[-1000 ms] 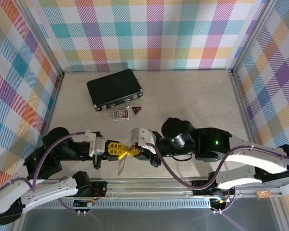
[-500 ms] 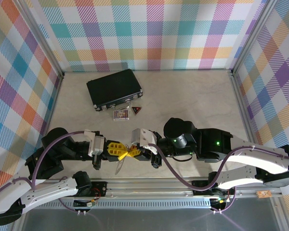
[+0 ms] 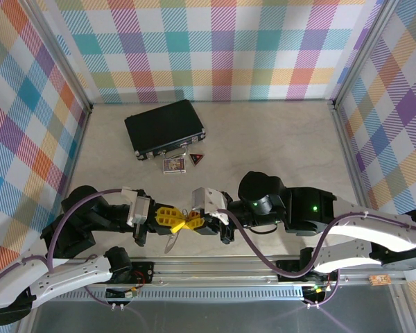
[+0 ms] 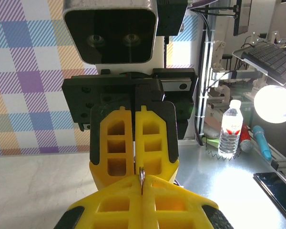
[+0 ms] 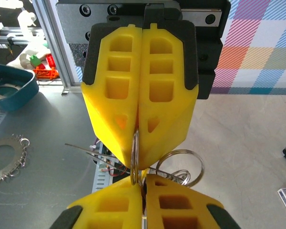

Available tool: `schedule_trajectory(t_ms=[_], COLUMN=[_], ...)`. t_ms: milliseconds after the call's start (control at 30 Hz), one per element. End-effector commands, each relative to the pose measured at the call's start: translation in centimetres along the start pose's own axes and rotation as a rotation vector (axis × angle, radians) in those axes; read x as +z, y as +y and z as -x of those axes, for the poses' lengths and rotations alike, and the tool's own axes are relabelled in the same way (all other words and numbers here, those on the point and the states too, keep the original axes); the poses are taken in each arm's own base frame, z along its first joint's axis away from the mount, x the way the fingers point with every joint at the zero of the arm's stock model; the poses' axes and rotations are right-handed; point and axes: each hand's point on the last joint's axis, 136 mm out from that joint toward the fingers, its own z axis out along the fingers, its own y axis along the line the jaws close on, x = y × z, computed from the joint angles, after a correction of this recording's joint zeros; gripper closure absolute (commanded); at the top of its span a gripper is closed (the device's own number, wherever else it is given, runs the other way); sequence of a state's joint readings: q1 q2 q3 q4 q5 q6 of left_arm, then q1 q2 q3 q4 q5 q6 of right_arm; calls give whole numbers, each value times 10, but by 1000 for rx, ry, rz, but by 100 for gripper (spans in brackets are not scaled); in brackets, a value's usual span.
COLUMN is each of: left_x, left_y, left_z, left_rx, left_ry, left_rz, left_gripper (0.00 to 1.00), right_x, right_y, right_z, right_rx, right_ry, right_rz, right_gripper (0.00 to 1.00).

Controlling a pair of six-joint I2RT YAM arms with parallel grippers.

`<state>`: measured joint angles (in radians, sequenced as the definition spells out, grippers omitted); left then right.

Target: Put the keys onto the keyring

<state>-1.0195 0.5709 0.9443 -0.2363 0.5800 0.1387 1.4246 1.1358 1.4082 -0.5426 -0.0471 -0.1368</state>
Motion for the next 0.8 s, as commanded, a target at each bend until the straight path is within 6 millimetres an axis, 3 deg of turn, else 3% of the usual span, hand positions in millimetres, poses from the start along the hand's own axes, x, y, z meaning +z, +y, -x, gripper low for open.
schedule_trajectory(t_ms=[0,167,767], left_x=[-5,-4,-1], left_y=[-6,-1,8], left_z=[22,22,20], left_rx=[37,32,11], left_ry=[-86,-85,-108], left_rz=[-14,8,46], left_gripper=[100,100,100], right_x=[-3,-8,-8], right_y=[6,6,5], right_z=[5,4,-11], right_rx=[-13,-18,13], right_ry=[-39,-69,-104], right_rz=[22,16,-3], right_gripper=[88,79,82])
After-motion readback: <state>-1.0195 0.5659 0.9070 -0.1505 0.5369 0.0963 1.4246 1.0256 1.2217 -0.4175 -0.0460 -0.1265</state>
